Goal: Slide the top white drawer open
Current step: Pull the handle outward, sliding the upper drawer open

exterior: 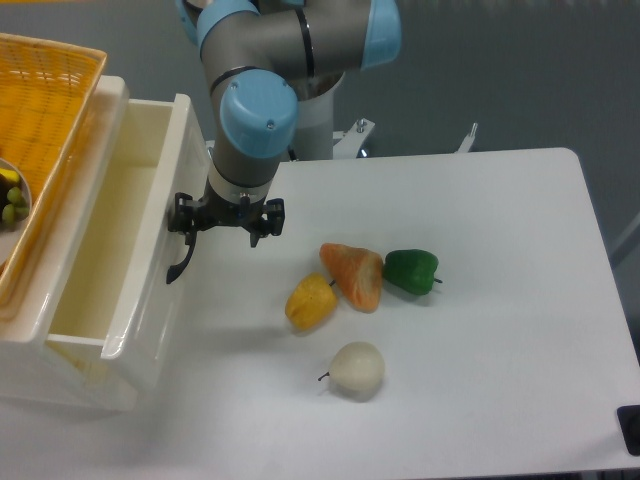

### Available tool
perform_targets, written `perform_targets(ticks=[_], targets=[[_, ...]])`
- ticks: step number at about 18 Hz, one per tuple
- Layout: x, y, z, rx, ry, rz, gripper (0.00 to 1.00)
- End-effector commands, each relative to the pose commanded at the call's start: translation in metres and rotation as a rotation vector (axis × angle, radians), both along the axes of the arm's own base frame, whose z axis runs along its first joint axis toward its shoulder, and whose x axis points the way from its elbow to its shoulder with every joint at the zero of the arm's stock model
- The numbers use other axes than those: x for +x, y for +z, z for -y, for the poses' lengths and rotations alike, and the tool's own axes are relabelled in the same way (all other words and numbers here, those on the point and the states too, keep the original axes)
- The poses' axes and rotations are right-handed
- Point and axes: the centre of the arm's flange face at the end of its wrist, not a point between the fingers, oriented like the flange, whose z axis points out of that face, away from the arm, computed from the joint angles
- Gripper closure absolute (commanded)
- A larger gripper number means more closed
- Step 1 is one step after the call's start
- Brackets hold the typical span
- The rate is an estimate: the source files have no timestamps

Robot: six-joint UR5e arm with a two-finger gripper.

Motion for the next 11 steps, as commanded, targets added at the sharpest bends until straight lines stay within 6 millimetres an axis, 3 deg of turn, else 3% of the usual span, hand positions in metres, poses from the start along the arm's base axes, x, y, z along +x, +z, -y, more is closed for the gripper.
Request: perform_targets(ticks=[11], targets=[[-0.026,-0.001,0.014,-0.017,0.050,-0.012,0.00]])
